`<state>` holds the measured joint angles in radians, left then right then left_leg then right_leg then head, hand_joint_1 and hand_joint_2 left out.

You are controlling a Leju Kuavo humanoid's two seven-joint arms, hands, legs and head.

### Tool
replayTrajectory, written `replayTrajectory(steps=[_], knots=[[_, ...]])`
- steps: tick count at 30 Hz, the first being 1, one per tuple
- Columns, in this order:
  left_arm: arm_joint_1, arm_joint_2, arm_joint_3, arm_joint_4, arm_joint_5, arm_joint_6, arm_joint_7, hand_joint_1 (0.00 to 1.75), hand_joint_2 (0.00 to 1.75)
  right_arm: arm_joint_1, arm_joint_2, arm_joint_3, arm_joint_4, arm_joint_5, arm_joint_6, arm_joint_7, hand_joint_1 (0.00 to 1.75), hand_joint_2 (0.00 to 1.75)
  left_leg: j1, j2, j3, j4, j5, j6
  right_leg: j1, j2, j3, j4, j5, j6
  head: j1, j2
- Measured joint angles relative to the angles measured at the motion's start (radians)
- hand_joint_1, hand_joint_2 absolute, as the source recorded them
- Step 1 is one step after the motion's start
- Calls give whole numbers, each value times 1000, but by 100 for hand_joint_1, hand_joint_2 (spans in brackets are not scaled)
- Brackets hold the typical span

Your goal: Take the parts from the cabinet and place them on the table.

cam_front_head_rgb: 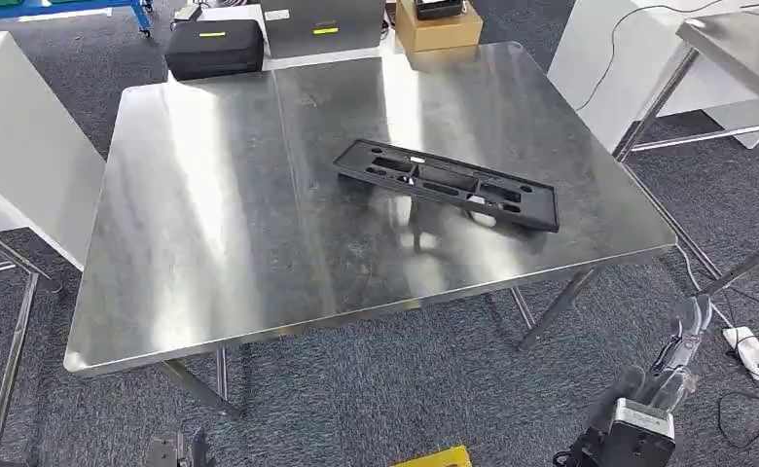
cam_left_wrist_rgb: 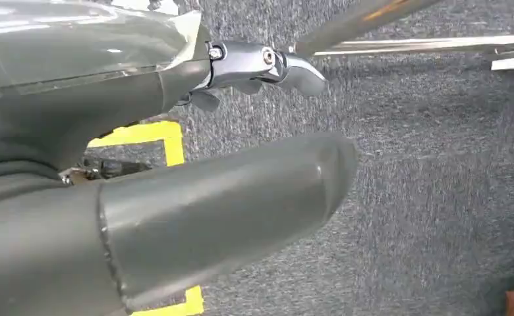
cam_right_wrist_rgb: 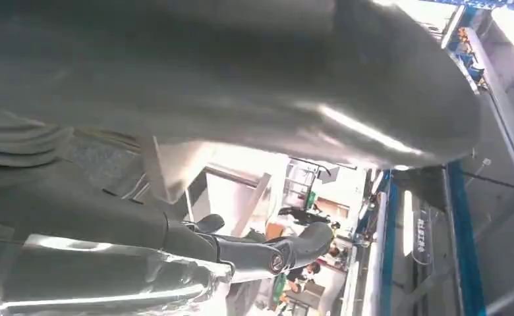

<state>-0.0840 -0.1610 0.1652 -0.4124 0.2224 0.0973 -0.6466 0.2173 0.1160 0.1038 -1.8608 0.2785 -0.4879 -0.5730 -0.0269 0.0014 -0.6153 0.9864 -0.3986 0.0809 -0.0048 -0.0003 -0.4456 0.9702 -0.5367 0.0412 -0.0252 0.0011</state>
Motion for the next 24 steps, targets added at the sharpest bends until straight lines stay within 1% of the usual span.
replayTrajectory(steps=[1,2,3,4,5,6,7,8,9,10,11,12,13,14,15,16,17,18,19,20,21,22,23,24], knots=[[0,0,0,-3,-3,1,0,0,0,1,2,-1,0,0,2,0,0,0,-3,0,-3,0,8,-6,3,-4,16,-20,3,-6,-2,0],[0,-1,0,-3,-4,1,0,0,0,5,5,-2,0,2,2,0,0,0,-2,1,-1,-3,16,-11,5,-3,0,-19,12,-8,-3,0],[0,-3,0,-3,-4,1,0,0,0,5,6,-2,0,3,2,1,0,0,2,2,-3,-4,23,-16,8,-2,-3,-19,15,-13,2,0],[1,-5,0,-3,-5,1,1,0,0,6,7,-3,0,3,3,1,0,0,1,1,-5,-7,31,-22,7,-2,-7,-23,24,-24,2,0],[1,-3,1,-5,-5,2,1,0,0,6,10,-3,0,3,3,1,0,0,2,-1,-13,-1,30,-26,-13,-4,-15,-33,39,-32,3,0],[3,-3,2,-6,-6,3,1,0,0,4,12,-3,0,5,4,1,0,0,4,-6,-24,21,-17,-39,-9,-7,-26,-31,49,-36,4,0],[3,-3,3,-10,-11,5,1,0,0,7,18,-4,0,6,7,3,0,0,11,-6,-40,75,-87,-50,-11,-8,-38,-31,58,-45,-4,0],[3,-3,5,-11,-18,9,2,0,0,10,20,-6,0,8,12,5,0,0,18,-5,-59,149,-150,-58,-11,-8,-52,-31,69,-45,-7,0],[3,-3,7,-13,-27,11,2,0,0,11,23,-8,0,10,14,6,0,0,25,-5,-78,228,-195,-66,-11,-9,-62,-30,81,-44,-7,0],[4,-3,9,-14,-31,12,2,0,0,12,24,-10,0,11,15,7,0,0,31,-4,-88,284,-207,-71,-12,-10,-74,-29,93,-41,-9,0],[4,-3,13,-16,-35,14,2,0,0,14,27,-12,0,11,15,7,0,0,38,-4,-81,305,-188,-76,-14,-10,-89,-26,103,-37,-10,0],[4,-3,15,-18,-36,16,2,0,0,14,29,-14,0,11,15,7,0,0,43,-4,-51,281,-147,-82,-17,-10,-107,-20,112,-29,-9,0],[4,-3,15,-20,-37,17,2,0,0,15,29,-16,0,11,15,8,0,0,48,-4,-3,224,-111,-87,-21,-10,-121,-14,117,-25,-10,0],[4,-3,16,-22,-39,17,2,0,0,17,30,-17,0,11,16,8,0,0,52,-4,56,145,-90,-92,-25,-9,-132,-6,122,-17,-10,0],[3,-6,16,-27,-43,18,2,0,0,17,32,-19,0,11,17,8,0,0,58,-6,127,41,-112,-99,-24,-9,-141,4,127,-10,-14,0],[2,-6,17,-30,-47,18,2,0,0,19,34,-21,-2,12,19,8,0,0,47,-13,158,-10,-134,-95,-23,-9,-150,9,131,-3,-21,0],[4,-8,18,-32,-49,18,2,0,0,19,35,-23,-2,14,22,8,0,0,46,-13,150,-2,-131,-81,-21,-10,-148,7,138,7,-16,0],[4,-8,21,-34,-53,18,2,0,0,18,37,-24,-2,14,23,8,0,0,41,-12,144,-3,-130,-77,-23,-10,-149,6,145,15,-16,0],[6,-9,23,-34,-56,18,2,0,0,19,39,-26,-2,14,23,9,0,0,37,-11,139,1,-124,-65,-26,-10,-149,1,155,24,-14,0],[7,-11,24,-35,-57,18,2,0,0,21,40,-28,-3,13,24,9,0,0,39,-8,124,-9,-112,-48,-26,-9,-151,1,159,31,-14,0],[6,-12,25,-36,-58,18,2,0,0,23,39,-30,-2,14,24,9,0,0,41,-1,122,-9,-103,-35,-31,-7,-167,21,132,26,-13,0],[7,-13,26,-39,-59,19,1,0,0,24,39,-32,-3,14,24,10,0,0,40,-1,110,-9,-95,-22,-29,-6,-188,73,80,15,-7,0],[8,-13,26,-41,-63,19,1,0,0,24,40,-33,-3,14,24,10,0,0,37,1,100,-8,-87,-15,-27,-5,-211,143,31,6,-3,0],[9,-15,26,-42,-66,19,1,0,0,25,40,-34,-3,14,24,10,0,0,33,2,86,-7,-76,-12,-25,-4,-239,236,-19,1,0,0]])
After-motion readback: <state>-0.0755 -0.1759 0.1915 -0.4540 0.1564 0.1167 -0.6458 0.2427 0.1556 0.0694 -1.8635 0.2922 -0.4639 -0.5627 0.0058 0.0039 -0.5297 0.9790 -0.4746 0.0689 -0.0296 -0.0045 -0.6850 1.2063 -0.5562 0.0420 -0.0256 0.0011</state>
